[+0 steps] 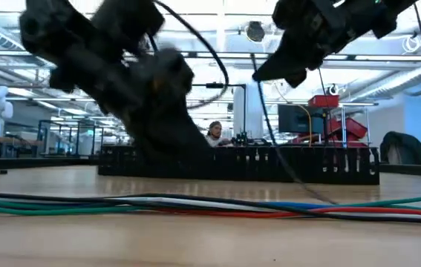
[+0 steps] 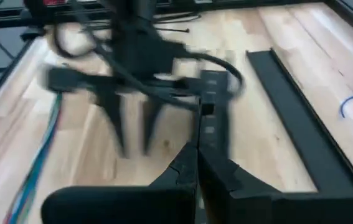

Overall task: Ziptie cables
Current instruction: Wrap the cable wires with the black zip tie

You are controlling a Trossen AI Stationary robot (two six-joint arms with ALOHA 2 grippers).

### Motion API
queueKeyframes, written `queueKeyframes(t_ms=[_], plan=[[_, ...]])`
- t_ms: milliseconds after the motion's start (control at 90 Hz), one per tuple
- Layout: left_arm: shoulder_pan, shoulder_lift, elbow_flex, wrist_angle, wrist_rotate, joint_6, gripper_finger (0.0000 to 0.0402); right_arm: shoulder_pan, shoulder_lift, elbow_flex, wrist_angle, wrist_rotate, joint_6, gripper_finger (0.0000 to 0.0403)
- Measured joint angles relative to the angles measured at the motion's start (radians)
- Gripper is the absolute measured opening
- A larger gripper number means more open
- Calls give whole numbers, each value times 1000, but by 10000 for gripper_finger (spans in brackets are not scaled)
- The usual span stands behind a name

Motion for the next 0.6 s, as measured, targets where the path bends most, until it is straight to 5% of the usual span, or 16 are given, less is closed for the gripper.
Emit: queueKeyframes(t_ms=[367,600], plan=[[153,88,5,175,-53,25,111,11,-49,0,-103,151,-25,0],[128,-35,3,147,121,-11,111,14,-47,0,-83,148,-10,0]])
